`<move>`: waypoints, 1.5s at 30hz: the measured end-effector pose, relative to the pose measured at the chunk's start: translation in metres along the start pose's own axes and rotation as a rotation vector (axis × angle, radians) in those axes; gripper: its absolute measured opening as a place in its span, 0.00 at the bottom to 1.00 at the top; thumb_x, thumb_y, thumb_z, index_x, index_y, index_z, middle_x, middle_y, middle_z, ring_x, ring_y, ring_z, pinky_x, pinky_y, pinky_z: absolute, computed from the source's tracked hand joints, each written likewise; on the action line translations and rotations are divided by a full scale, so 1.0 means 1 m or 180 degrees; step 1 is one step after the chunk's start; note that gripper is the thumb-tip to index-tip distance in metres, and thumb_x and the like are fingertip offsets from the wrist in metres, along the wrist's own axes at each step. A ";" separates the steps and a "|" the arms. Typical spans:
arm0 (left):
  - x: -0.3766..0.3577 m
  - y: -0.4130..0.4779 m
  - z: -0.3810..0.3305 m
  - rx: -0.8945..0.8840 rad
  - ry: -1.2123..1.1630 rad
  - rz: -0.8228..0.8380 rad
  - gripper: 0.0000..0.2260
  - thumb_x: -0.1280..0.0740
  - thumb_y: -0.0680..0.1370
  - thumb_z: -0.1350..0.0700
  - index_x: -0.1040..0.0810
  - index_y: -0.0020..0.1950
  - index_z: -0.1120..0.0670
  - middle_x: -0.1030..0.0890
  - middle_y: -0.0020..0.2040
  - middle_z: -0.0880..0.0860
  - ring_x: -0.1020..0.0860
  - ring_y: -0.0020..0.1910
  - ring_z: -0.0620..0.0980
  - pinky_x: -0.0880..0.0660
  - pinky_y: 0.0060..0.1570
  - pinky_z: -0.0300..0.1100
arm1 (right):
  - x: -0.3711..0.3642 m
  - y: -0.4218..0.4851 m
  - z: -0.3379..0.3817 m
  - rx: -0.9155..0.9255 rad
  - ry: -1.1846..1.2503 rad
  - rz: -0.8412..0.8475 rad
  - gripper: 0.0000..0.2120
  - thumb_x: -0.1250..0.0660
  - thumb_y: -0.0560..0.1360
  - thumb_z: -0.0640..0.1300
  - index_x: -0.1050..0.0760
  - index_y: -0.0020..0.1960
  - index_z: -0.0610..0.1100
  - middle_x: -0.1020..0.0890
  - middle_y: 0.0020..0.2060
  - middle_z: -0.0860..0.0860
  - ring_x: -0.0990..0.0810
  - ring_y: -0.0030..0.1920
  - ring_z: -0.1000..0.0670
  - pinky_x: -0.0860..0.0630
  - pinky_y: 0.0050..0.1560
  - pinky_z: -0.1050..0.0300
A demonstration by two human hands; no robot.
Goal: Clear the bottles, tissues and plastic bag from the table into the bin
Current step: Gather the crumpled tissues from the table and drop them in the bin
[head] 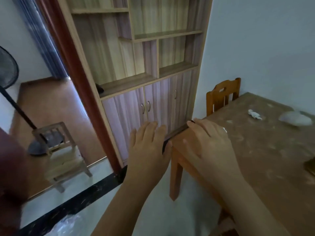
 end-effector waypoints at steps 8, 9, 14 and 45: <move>-0.083 0.111 -0.013 -0.0400 -0.0197 0.0225 0.21 0.44 0.74 0.50 0.25 0.59 0.61 0.21 0.57 0.61 0.25 0.59 0.61 0.32 0.58 0.58 | -0.036 0.061 -0.102 -0.0481 -0.0228 -0.0154 0.21 0.42 0.70 0.48 0.23 0.55 0.37 0.20 0.51 0.38 0.22 0.52 0.37 0.27 0.52 0.35; -0.095 0.118 -0.015 -0.0439 -0.0281 0.0290 0.21 0.44 0.74 0.50 0.25 0.59 0.61 0.21 0.57 0.61 0.25 0.58 0.62 0.31 0.57 0.59 | -0.038 0.064 -0.113 -0.0573 -0.0262 -0.0164 0.20 0.43 0.71 0.48 0.23 0.55 0.37 0.20 0.52 0.38 0.22 0.52 0.37 0.27 0.52 0.34; -0.157 0.145 -0.032 -0.0690 -0.0635 0.0605 0.20 0.43 0.74 0.50 0.25 0.60 0.60 0.22 0.58 0.60 0.26 0.59 0.61 0.29 0.55 0.62 | -0.042 0.060 -0.159 -0.1021 -0.0552 0.0056 0.20 0.43 0.71 0.49 0.24 0.56 0.38 0.21 0.54 0.40 0.24 0.54 0.37 0.27 0.51 0.34; -0.462 0.193 -0.090 -0.2680 -0.1920 0.2109 0.22 0.28 0.69 0.58 0.27 0.61 0.60 0.25 0.62 0.63 0.27 0.61 0.64 0.29 0.56 0.59 | -0.154 -0.049 -0.284 -0.4149 -0.1515 0.0190 0.19 0.34 0.69 0.46 0.24 0.59 0.42 0.21 0.55 0.45 0.24 0.55 0.42 0.28 0.52 0.47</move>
Point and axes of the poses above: each hand's wrist, its own y-axis towards the middle knuckle, its own x-axis out of the back of the hand, z = x × y, the point moved 6 cm from there along y, towards the middle knuckle
